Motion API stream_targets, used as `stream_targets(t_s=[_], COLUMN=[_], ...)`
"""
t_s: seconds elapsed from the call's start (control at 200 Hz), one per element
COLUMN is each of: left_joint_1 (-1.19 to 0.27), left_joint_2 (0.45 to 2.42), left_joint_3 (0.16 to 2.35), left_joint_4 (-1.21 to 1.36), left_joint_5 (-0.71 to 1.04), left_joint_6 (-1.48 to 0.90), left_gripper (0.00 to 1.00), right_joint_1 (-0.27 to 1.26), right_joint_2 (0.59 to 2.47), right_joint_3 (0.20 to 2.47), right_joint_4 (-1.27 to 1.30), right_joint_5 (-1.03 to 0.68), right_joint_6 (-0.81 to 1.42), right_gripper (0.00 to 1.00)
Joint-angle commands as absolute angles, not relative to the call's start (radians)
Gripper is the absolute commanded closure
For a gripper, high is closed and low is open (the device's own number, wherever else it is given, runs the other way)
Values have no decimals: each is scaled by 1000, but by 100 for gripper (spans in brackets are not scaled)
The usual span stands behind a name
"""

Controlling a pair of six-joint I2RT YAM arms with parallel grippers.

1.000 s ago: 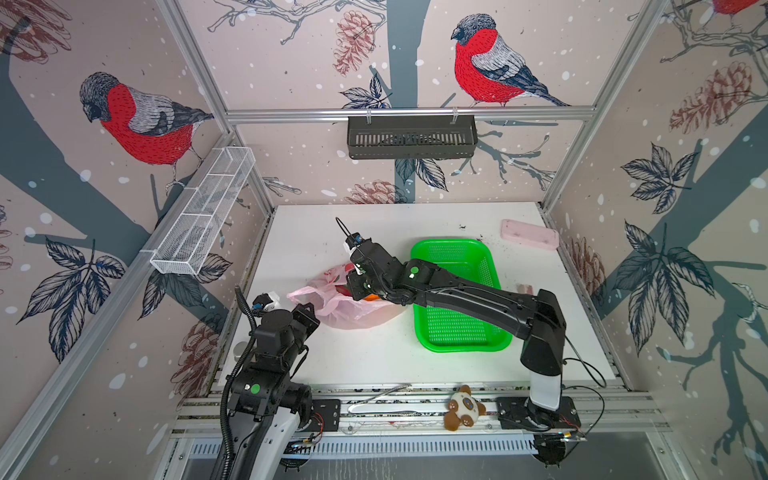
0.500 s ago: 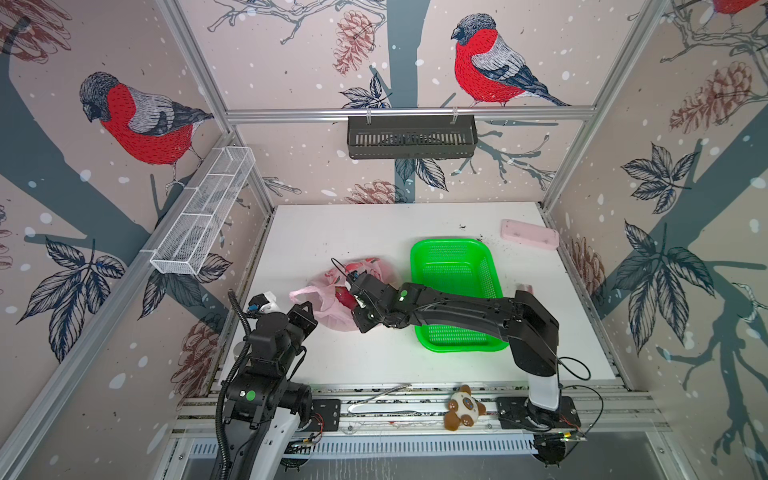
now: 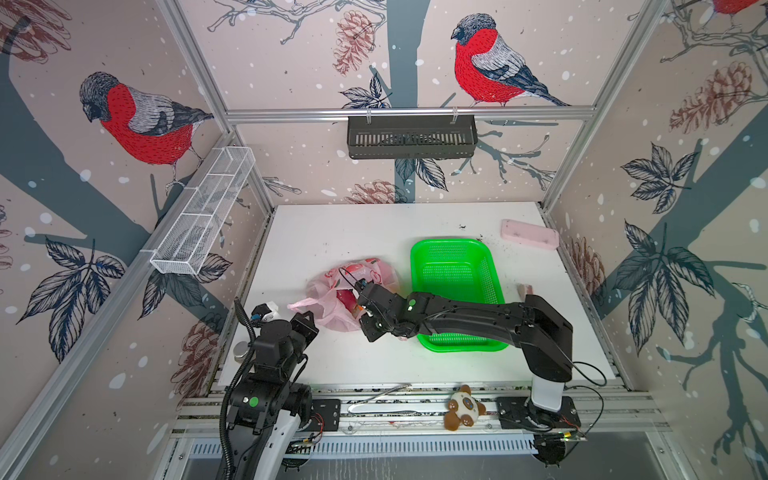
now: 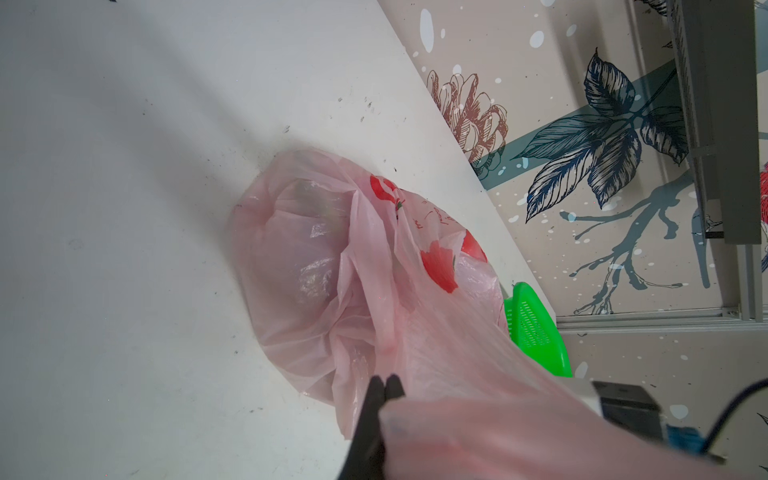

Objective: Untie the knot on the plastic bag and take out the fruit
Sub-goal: 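Lower the right gripper into the bag toward the orange while the left holds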

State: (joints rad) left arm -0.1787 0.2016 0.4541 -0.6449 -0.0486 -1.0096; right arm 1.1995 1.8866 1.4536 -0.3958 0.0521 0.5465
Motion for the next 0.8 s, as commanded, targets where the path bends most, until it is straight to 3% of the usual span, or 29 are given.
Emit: stream_targets(t_s=[0.0,0.31,0.796], left_joint_1=[-177,-177,-178], left_joint_2=[184,178,188], left_joint_3=[440,437,430], left_joint_4=[-660,-659,-648], left_joint_5=[-41,-41,-35], left_joint_6=[-1028,-1034,-1036], left_gripper=[100,100,100], right_joint_1=[1201,1157,1115], right_joint_2=[1905,2064,2117], right_joint_3=[1527,1714,1712], right_joint_4=[-448,-510,-508], right_joint_5=[156,227,222], right_joint_6=[513,490,482], right_gripper=[73,59,37])
